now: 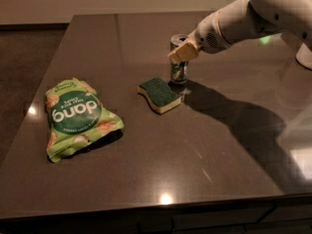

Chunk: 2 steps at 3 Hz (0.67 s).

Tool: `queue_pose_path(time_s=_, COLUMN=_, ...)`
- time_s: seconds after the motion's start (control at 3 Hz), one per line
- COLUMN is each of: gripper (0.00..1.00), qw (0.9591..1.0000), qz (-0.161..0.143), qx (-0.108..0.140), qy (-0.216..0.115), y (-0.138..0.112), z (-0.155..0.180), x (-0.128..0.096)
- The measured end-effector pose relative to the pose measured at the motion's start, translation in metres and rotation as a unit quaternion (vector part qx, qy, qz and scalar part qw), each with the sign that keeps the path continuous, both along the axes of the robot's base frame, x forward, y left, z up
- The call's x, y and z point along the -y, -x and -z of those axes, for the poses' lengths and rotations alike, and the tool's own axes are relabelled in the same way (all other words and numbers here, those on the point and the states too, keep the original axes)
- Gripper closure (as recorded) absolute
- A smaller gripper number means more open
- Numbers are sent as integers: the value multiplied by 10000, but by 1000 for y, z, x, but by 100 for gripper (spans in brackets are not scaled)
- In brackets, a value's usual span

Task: Move redbull can near sponge

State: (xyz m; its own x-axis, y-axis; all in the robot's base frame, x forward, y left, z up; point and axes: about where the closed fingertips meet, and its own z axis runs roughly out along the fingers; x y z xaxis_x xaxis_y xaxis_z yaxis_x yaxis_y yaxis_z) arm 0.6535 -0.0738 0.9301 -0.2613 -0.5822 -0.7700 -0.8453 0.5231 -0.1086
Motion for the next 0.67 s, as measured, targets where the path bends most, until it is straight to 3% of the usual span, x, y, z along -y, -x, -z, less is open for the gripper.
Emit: queue_pose_path(time_s=0.67, gripper=37, qw=9997, qz=-184, qx=-150, qy=-23, y=14, z=9, x=-2)
